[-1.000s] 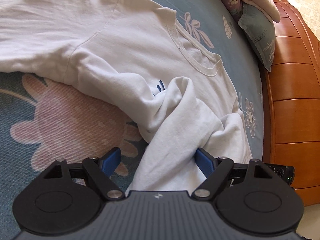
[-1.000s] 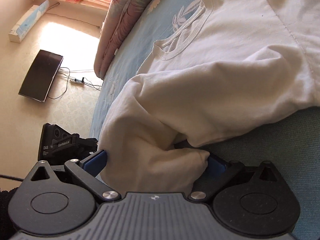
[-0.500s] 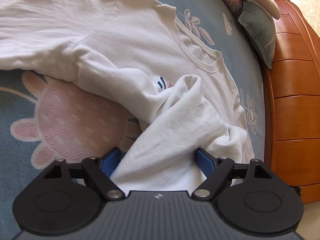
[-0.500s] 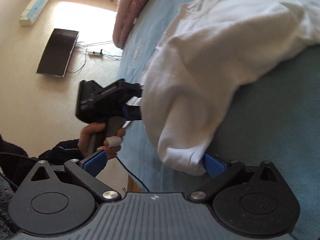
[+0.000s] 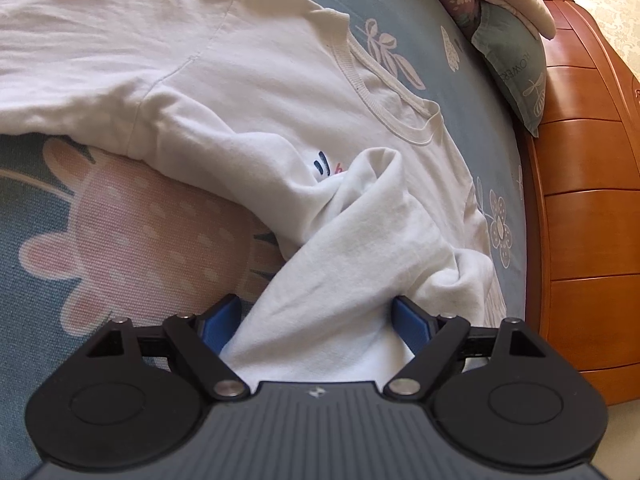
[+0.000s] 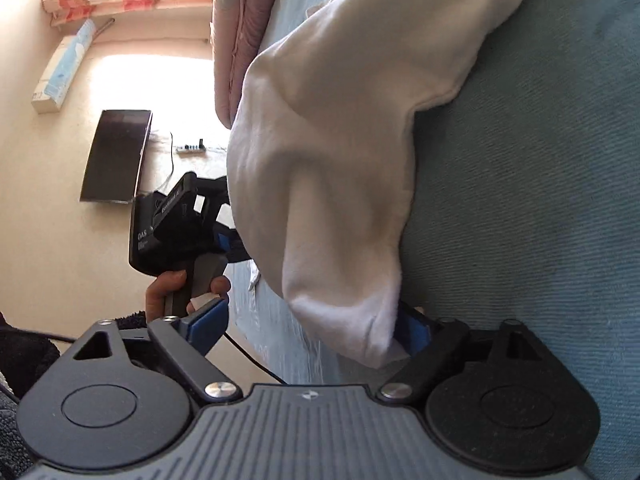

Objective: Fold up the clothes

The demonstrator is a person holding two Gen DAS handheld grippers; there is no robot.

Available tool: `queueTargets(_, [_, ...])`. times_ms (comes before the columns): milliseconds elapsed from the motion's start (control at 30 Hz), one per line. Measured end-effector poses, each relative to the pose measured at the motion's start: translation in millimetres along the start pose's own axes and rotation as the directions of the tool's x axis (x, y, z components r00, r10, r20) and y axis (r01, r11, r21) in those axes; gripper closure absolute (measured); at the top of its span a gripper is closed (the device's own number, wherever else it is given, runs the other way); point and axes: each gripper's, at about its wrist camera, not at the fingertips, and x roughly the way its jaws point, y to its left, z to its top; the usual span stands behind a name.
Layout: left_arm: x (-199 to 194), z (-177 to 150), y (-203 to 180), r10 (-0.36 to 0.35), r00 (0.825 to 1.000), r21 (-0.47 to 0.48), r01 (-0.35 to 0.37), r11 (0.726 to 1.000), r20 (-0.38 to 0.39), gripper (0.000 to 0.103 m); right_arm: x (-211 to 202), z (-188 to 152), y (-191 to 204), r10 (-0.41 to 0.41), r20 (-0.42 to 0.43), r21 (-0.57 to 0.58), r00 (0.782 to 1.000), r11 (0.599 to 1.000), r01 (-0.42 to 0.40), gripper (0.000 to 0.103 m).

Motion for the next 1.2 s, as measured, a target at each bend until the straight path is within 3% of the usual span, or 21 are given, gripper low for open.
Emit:
queueTargets(67, [0.2,-0.3,0.9,-0.004,1.0,-0.002,0.004,1.0,0.004,0.02,-7.2,-1.4,-15.5,-0.009,0.043,0.053,0.999,0.999,0.006,0.063])
queueTargets(133, [0.3,-0.9,0.9,-0.005,1.0,-0.002,0.005,1.0,0.007,0.02,-10.4,-4.1,-26.7,-0.032,0.067,0.062,0.997,0.998,0.028,0.086])
queueTargets(233, [0.6,-1.2,0.3,-0.004,1.0,0.005,0.004,1.0,0.007,0.02,-10.2,-2.9,-23.8,-0.044,0.07,0.09,0.997,0.995,0.038,0.08])
queueTargets(333, [0.6,-0.7,0.7,-0.006,1.0,0.006,0.006,1.0,0.003,0.02,-8.3,-4.9,-17.7,-0.01,0.052,0.101,0.999,0.995,0.005,0.054])
queueTargets(367, [0.7,-0.7,0.7,-0.006,1.0,0.006,0.006,1.0,0.003,0.02,-7.1,-7.1,-16.5,0.002,0.049,0.096,0.999,0.995,-0.006,0.052])
queueTargets(433, [1.3,-1.3,0.2,-0.006,1.0,0.008,0.006,1.0,0.005,0.019,-6.5,-10.9,-18.9,0.005,0.059,0.096,0.998,0.995,-0.01,0.056])
queueTargets(500, [1.8,-1.8,-0.8,-0.004,1.0,0.011,0.004,1.0,0.007,0.018,-6.1,-13.6,-22.3,-0.008,0.07,0.1,0.997,0.995,0.0,0.067])
queueTargets(533, [2.0,-2.0,-1.4,-0.002,1.0,0.014,0.002,1.0,0.008,0.018,-5.2,-14.0,-22.3,-0.035,0.068,0.098,0.997,0.995,0.028,0.078])
queueTargets(700, [-0.1,-1.5,-9.1,0.03,0.999,0.048,-0.03,0.998,-0.016,0.018,-6.8,-17.7,-5.6,-0.126,0.032,0.055,0.992,0.991,0.124,0.08])
queueTargets(800, [-7.2,-5.8,-23.3,0.075,0.997,0.14,-0.07,0.988,-0.031,0.018,-29.9,-22.3,10.4,-0.156,0.022,0.008,0.988,0.988,0.155,0.082])
queueTargets(900, [-16.0,-14.5,-39.0,0.077,0.995,0.229,-0.062,0.972,-0.059,0.018,-59.0,-30.1,33.8,-0.209,0.007,-0.039,0.978,0.977,0.209,0.082])
queueTargets(1067, [-22.9,-32.0,-53.0,0.064,0.989,0.283,-0.023,0.959,-0.134,0.018,-97.8,-46.4,75.3,-0.352,-0.085,-0.137,0.932,0.931,0.339,0.083])
queueTargets(1167, [-21.2,-43.1,-55.5,0.066,0.983,0.291,-0.015,0.957,-0.169,0.018,-102.6,-52.2,86.6,-0.477,-0.16,-0.196,0.864,0.873,0.446,0.083])
queueTargets(1200, [-19.6,-46.0,-55.0,0.066,0.982,0.288,-0.012,0.958,-0.178,0.018,-102.0,-52.8,86.3,-0.543,-0.174,-0.223,0.821,0.834,0.505,0.082])
